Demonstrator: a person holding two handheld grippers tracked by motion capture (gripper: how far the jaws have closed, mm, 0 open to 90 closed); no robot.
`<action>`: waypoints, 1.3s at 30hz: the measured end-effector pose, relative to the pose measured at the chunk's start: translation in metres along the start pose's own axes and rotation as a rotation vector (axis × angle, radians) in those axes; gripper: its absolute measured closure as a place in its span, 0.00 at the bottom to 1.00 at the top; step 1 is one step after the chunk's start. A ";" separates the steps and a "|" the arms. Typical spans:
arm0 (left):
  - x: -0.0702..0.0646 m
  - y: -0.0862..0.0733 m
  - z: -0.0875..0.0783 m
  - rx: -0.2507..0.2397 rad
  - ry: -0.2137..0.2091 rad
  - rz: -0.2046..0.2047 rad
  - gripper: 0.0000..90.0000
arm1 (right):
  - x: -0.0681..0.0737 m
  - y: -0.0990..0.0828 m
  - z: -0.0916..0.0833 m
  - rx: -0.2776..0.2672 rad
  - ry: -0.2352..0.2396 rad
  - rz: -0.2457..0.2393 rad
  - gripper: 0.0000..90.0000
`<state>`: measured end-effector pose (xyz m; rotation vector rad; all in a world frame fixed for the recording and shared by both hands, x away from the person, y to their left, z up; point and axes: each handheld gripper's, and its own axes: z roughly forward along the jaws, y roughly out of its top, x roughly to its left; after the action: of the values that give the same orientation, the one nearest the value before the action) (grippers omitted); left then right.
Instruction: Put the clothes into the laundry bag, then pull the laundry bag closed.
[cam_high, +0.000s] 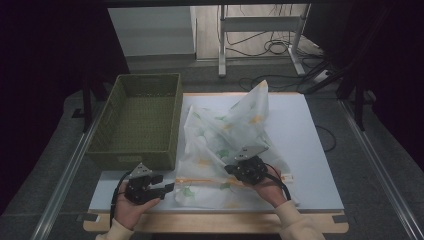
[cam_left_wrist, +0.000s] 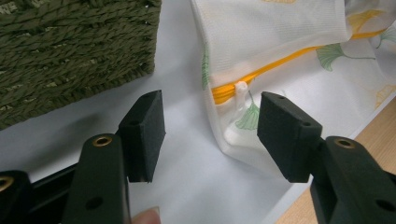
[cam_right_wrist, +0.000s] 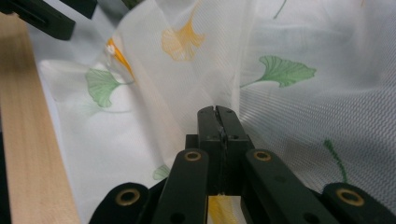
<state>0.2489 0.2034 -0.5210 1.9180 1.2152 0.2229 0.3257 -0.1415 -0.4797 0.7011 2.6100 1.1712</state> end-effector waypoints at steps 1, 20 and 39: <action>0.000 0.000 0.000 -0.001 0.000 0.000 0.45 | 0.001 0.001 -0.001 -0.006 0.004 -0.001 0.99; 0.015 -0.003 -0.019 -0.060 0.073 0.002 0.44 | 0.024 0.009 0.017 0.001 0.061 -0.006 0.99; 0.022 -0.005 -0.021 -0.056 0.089 -0.001 0.43 | 0.036 0.015 0.032 0.017 0.083 -0.005 0.97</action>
<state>0.2459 0.2338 -0.5169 1.8764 1.2553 0.3416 0.3111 -0.0948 -0.4894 0.6624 2.6912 1.2031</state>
